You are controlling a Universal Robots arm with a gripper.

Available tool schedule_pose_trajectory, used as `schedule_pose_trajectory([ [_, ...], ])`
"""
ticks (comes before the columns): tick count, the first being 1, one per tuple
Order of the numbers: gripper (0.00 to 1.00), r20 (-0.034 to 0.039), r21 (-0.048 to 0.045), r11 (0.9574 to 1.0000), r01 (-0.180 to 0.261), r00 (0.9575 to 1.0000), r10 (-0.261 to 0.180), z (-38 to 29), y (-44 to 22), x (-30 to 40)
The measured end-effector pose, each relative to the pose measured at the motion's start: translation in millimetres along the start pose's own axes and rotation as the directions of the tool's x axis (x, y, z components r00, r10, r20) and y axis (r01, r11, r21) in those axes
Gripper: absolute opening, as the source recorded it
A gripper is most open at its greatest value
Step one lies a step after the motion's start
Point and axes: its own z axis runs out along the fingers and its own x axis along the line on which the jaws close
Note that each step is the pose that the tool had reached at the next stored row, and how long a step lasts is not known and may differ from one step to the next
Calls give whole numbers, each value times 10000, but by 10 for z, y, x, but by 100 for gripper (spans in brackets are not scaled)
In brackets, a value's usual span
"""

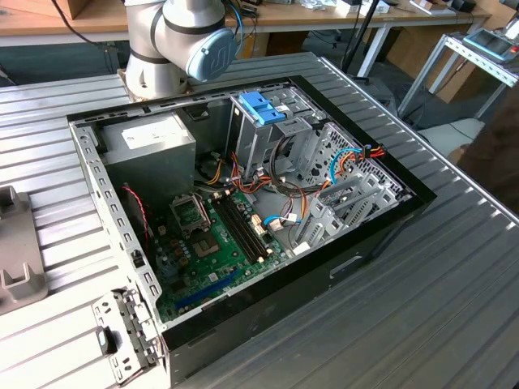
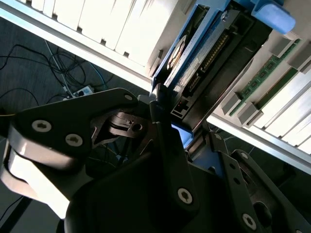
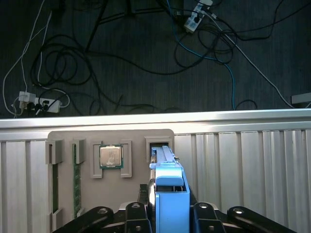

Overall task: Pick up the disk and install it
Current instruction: 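Pick up the disk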

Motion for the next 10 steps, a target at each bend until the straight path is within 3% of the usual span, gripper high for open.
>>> schedule_pose_trajectory([
  [10, 37, 0, 0, 10000, 1, 10000, -1, -14, 1, 0],
])
